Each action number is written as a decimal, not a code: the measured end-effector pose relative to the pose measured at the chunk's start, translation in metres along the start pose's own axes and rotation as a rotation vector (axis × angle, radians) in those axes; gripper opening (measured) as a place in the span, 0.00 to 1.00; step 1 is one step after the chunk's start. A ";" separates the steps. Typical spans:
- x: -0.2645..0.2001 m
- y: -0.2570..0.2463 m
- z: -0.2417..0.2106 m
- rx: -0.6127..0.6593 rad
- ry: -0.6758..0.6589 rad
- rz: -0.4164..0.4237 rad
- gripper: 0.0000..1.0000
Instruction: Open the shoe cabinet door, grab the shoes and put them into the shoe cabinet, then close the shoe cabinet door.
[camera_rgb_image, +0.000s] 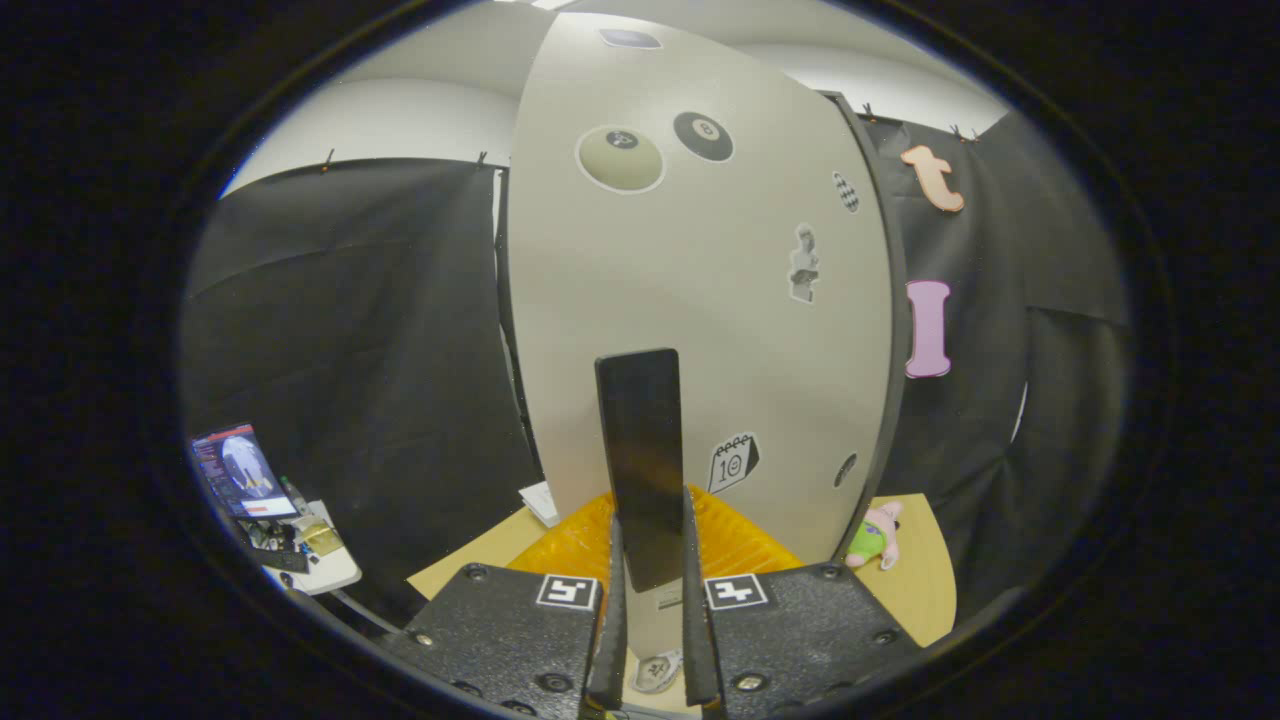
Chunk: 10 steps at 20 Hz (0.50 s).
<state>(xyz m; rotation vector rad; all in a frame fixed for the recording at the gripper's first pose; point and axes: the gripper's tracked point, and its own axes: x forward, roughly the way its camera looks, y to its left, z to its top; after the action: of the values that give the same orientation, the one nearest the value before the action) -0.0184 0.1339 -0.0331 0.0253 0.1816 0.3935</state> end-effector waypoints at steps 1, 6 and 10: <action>-0.006 -0.002 -0.003 -0.001 -0.004 -0.009 0.24; -0.034 -0.029 -0.007 0.028 -0.012 -0.031 0.20; -0.055 -0.055 -0.011 0.042 -0.027 -0.084 0.18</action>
<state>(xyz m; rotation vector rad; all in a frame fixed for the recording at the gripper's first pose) -0.0495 0.0616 -0.0378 0.0641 0.1635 0.3051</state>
